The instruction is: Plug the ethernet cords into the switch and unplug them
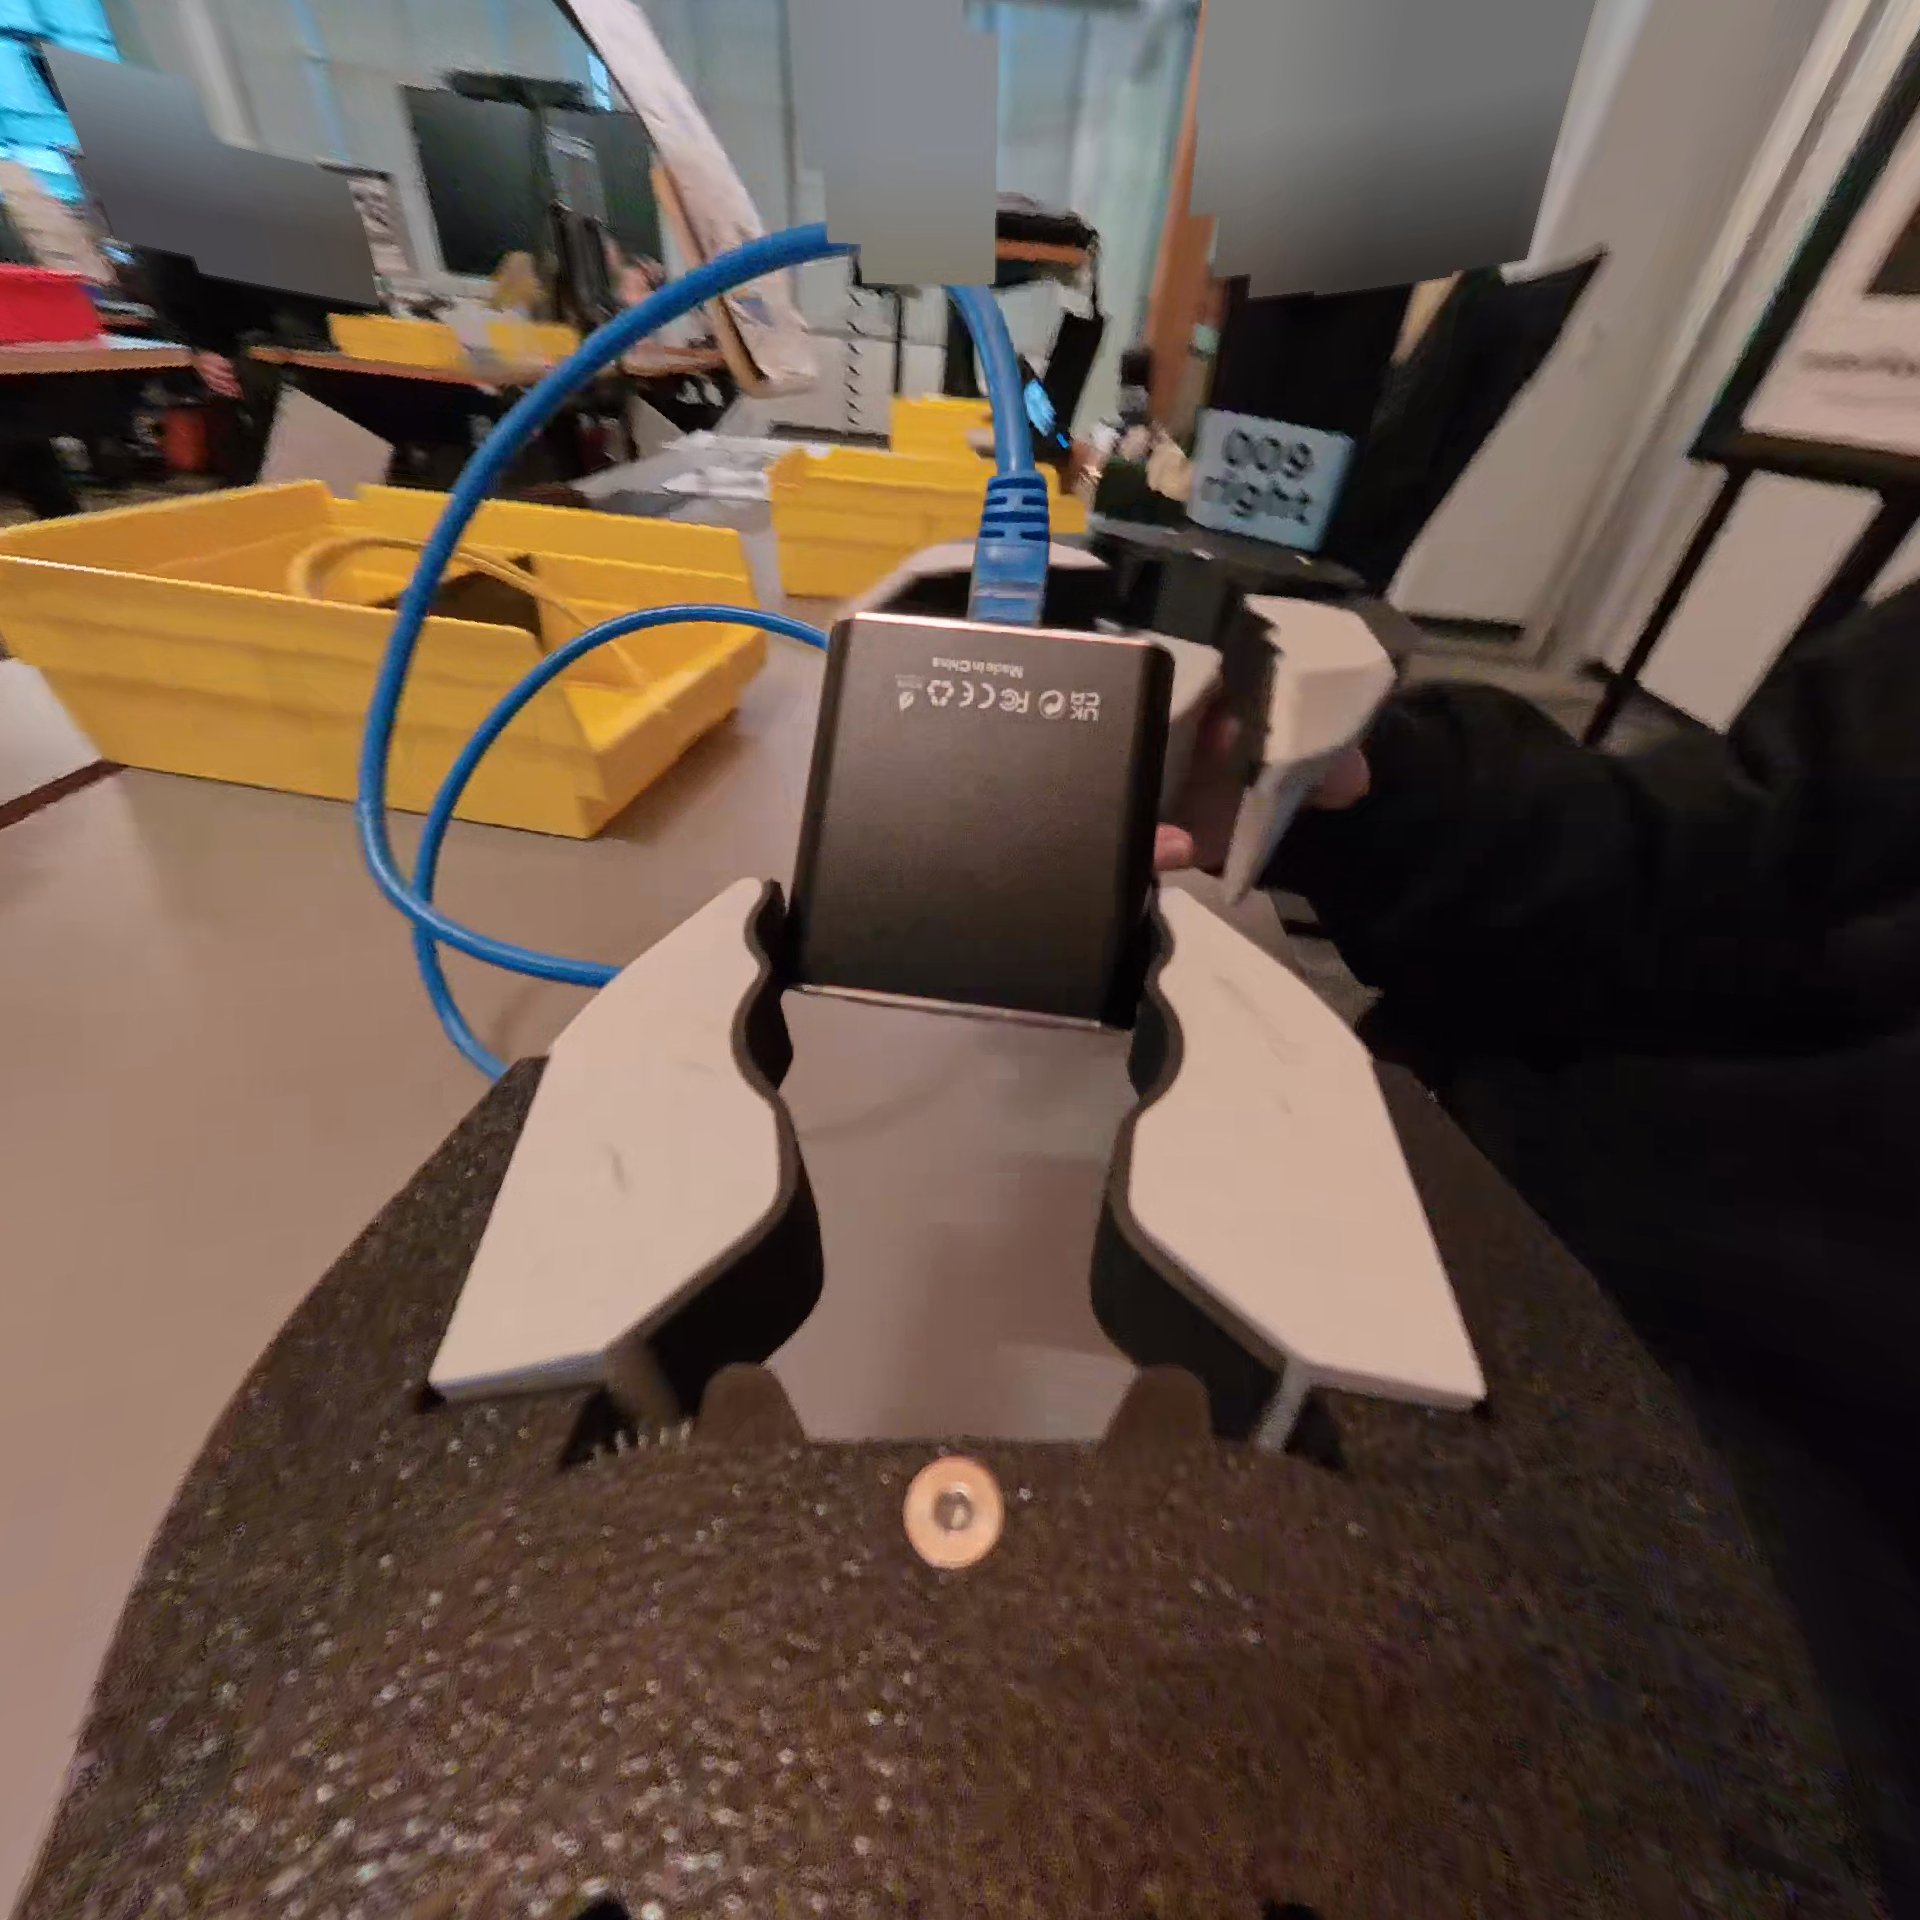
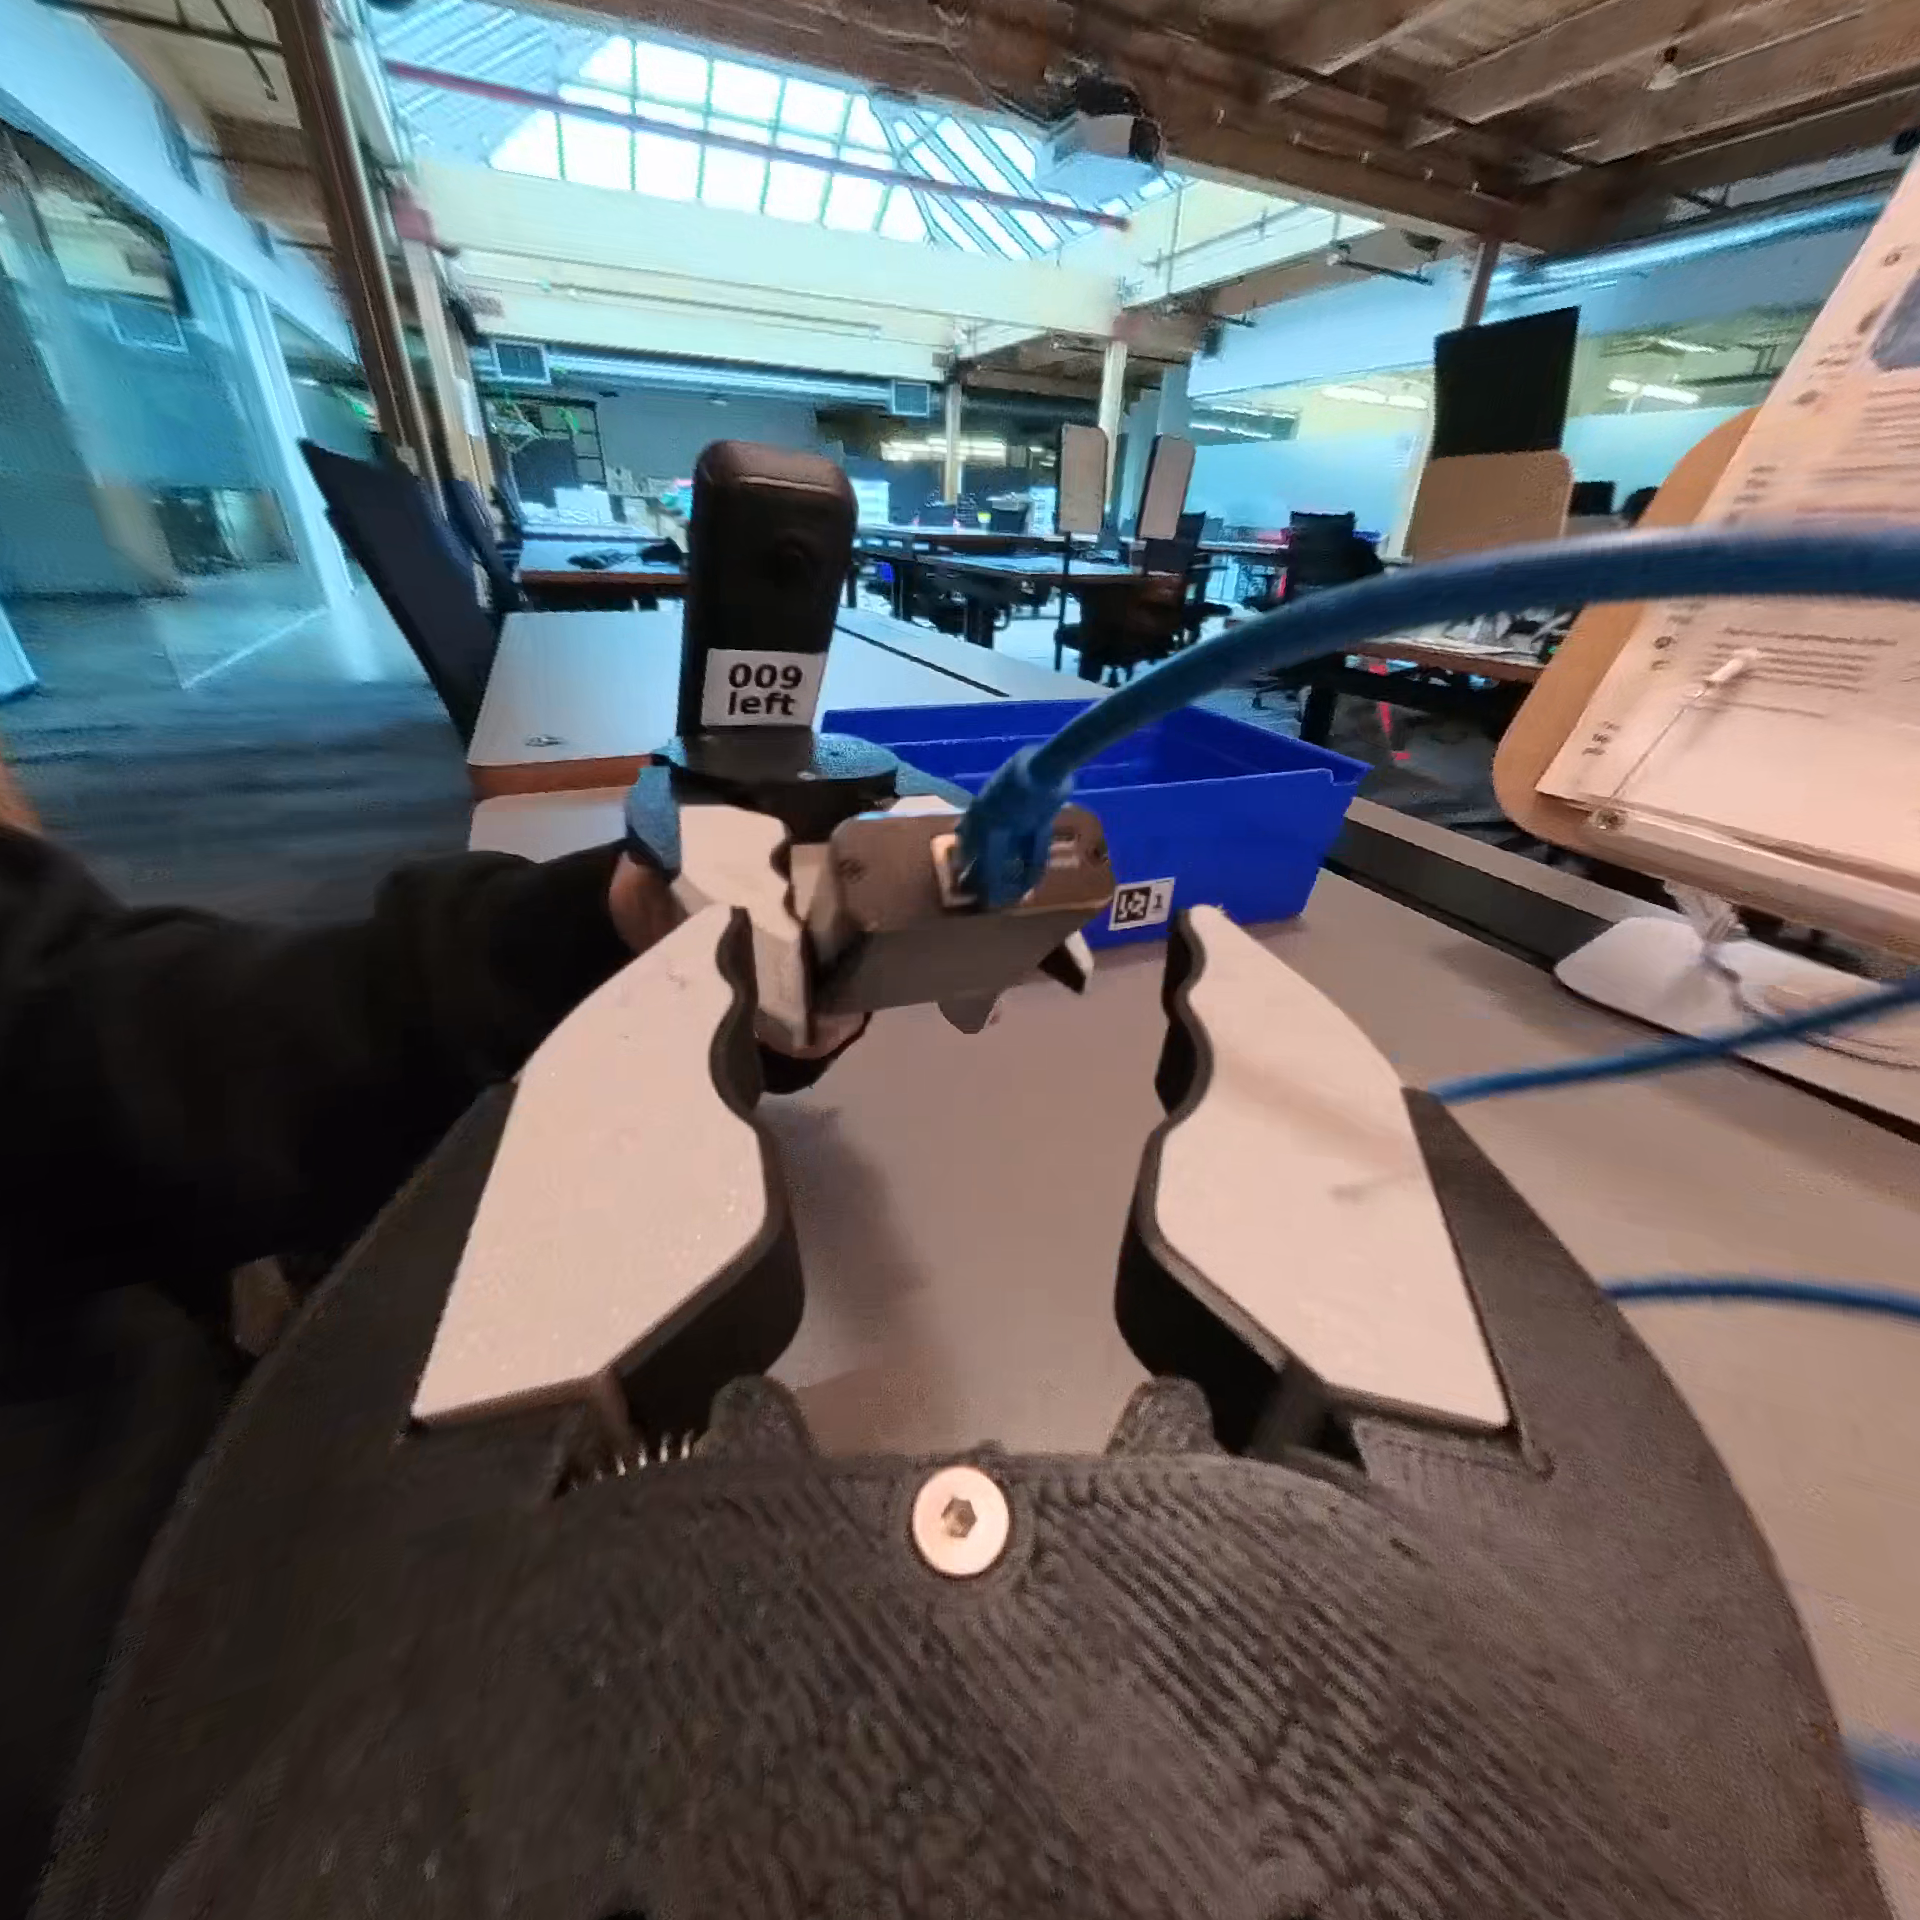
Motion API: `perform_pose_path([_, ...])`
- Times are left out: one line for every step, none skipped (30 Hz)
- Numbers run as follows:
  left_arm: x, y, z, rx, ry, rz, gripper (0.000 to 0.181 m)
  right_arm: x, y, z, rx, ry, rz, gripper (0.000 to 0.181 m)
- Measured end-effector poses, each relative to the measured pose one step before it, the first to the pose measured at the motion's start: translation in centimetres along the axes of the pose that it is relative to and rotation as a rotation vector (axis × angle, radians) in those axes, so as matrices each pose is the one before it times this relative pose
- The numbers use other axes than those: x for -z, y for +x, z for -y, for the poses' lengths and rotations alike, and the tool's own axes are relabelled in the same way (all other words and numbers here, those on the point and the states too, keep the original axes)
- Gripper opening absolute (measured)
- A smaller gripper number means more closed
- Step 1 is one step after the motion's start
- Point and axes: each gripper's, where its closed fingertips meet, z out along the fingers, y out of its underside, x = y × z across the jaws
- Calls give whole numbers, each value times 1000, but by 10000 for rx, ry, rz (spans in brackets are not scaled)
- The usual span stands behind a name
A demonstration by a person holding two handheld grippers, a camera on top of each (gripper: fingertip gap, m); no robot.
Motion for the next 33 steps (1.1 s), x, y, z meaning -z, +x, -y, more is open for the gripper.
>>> perform_pose_path([-24,564,-350,-148,-265,-343,64,-187,-63,-287,-60,-44,54,79])
perform_pose_path([-63,554,-149,-200,-121,-311,64,-183,-314,-428,55,-115,192,80])
perform_pose_path([-88,401,-45,-152,-53,-201,64,-180,-308,-536,98,-179,147,75])
perform_pose_path([-85,130,-104,-50,-103,-66,63,-153,-330,-404,100,-110,144,74])
perform_pose_path([-44,64,-137,-47,-94,-36,63,-25,-598,-273,216,-26,342,64])
perform_pose_path([-16,63,-3,-113,15,-8,63,36,-75,6,158,142,-17,64])
perform_pose_path([-25,78,115,-80,70,0,63,66,-73,55,-37,158,20,64])
perform_pose_path([-61,27,225,17,105,6,63,106,-2,119,-64,201,29,64])
perform_pose_path([-65,6,400,28,239,12,63,101,75,225,-117,280,14,64])
perform_pose_path([-82,38,687,36,490,-7,63,138,100,387,-147,365,-7,64])
perform_pose_path([-64,83,837,61,667,-4,63,140,44,581,-161,466,-15,64])
perform_pose_path([-101,82,750,106,665,7,63,110,58,605,-101,470,-30,64])
perform_pose_path([-149,110,516,148,531,-51,63,129,-25,618,104,477,-8,64])
perform_pose_path([-181,107,281,206,354,-96,63,89,-49,444,114,334,-28,63])
perform_pose_path([-200,94,88,268,227,-123,63,47,38,250,-55,160,-48,63])
perform_pose_path([-218,169,14,306,164,-190,63,31,-10,158,-108,138,12,64])
perform_pose_path([-213,42,30,222,158,-84,64,29,52,160,-131,180,-20,64])
perform_pose_path([-137,-115,59,-22,153,72,62,17,105,54,-194,127,-47,64])
perform_pose_path([-42,-44,-23,-228,58,57,62,55,61,-28,-153,9,20,64])
perform_pose_path([0,4,-95,-299,-66,41,62,86,-20,-100,86,-119,60,64])
perform_pose_path([13,17,-78,-283,-55,34,62,63,-51,-108,122,-186,64,64])
perform_pose_path([10,19,-68,-232,-46,43,62,32,-71,-78,90,-181,65,63])
perform_pose_path([11,-80,-81,-247,-87,129,62,51,-2,-153,33,-220,23,64])
perform_pose_path([25,-183,-61,-275,-88,224,62,84,91,-165,-14,-200,-33,64])
perform_pose_path([59,-168,-15,-189,-71,173,62,134,187,-43,54,-48,-121,63])
perform_pose_path([80,-72,-37,-33,-50,26,62,184,224,77,79,90,-175,65])
perform_pose_path([96,7,-73,76,-27,-61,62,190,22,56,-15,89,-14,64])
perform_pose_path([84,-43,-89,47,-22,-24,62,121,-173,-157,-108,-64,160,60])
perform_pose_path([34,-12,-101,13,-25,-10,62,58,-10,-230,-102,-141,66,59])
perform_pose_path([-26,-11,-98,40,-44,-13,62,56,38,-95,-7,-52,12,59])
perform_pose_path([-27,21,-10,17,3,-13,62,42,1,4,49,-5,21,59])
perform_pose_path([-23,37,-14,-35,8,-13,62,36,-18,-1,64,-42,47,59])
perform_pose_path([-16,66,-66,-47,-45,-31,62,56,-69,-4,91,-83,79,59])
